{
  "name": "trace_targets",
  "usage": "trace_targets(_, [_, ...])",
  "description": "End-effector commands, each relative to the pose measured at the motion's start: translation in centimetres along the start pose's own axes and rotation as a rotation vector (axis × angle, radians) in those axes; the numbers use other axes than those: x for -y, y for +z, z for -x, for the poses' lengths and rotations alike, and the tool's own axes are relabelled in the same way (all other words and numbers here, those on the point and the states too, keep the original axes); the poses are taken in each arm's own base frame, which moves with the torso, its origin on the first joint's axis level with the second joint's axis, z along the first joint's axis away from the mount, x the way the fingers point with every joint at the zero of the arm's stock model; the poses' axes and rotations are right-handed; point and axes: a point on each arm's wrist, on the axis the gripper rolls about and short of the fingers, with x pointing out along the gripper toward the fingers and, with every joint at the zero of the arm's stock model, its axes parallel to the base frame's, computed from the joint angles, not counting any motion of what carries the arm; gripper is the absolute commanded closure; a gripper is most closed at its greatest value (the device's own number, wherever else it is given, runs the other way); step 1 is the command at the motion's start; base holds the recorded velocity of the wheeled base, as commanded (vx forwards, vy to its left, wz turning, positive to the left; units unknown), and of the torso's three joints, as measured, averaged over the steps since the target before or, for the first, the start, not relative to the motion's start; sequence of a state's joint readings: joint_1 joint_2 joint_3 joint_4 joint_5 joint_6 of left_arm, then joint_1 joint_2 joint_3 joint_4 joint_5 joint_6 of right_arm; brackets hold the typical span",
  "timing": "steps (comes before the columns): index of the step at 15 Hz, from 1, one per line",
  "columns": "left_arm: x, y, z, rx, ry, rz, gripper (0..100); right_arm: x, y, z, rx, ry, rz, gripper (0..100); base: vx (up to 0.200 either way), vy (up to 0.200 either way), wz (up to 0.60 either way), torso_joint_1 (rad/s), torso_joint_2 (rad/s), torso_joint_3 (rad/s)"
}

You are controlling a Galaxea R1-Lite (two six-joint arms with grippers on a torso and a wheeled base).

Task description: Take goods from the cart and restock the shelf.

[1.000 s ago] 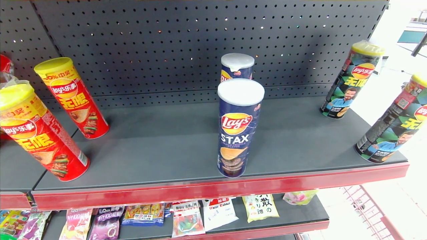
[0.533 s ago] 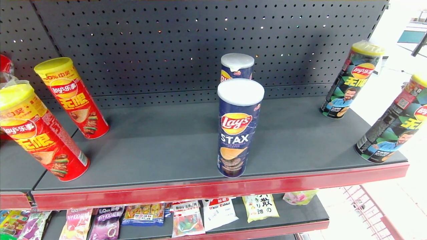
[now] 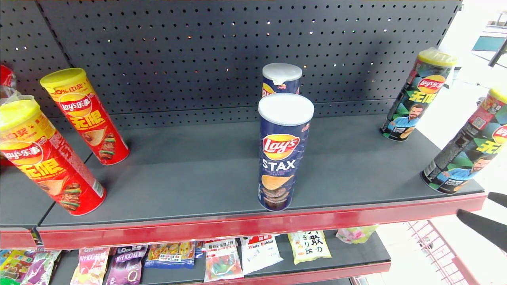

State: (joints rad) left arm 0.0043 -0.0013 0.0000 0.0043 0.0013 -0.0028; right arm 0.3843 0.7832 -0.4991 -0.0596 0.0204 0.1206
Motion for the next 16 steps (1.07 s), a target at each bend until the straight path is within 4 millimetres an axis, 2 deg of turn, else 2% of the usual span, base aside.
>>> trace_targets(1, [0.0,0.0,0.0,-0.002,0.001,0.000,0,-1.9,-0.6,-6.2,-0.199,0.093,0.045,0,0.000,0.000,0.00,0.000,0.00,0.000])
trace_targets(7, [0.0,0.0,0.0,-0.002,0.002,0.000,0,-3.7,-0.9,-13.0,-0.189,0.089,0.098,0,0.000,0.000,0.00,0.000,0.00,0.000])
trace_targets(9, [0.0,0.0,0.0,-0.002,0.001,0.000,0,-4.4,-0.6,-13.7,-0.181,0.116,0.122,0,0.000,0.000,0.00,0.000,0.00,0.000])
trace_targets(11, [0.0,0.0,0.0,-0.002,0.001,0.000,0,-5.1,-0.6,-13.7,-0.181,0.156,0.136,0,0.000,0.000,0.00,0.000,0.00,0.000])
trace_targets(12, [0.0,0.0,0.0,-0.002,0.001,0.000,0,-6.0,-0.9,-13.6,-0.191,0.242,0.190,0,0.000,0.000,0.00,0.000,0.00,0.000])
trace_targets(16, [0.0,0.0,0.0,-0.002,0.001,0.000,0,-6.7,-1.4,-15.0,-0.204,0.275,0.226,0,0.000,0.000,0.00,0.000,0.00,0.000])
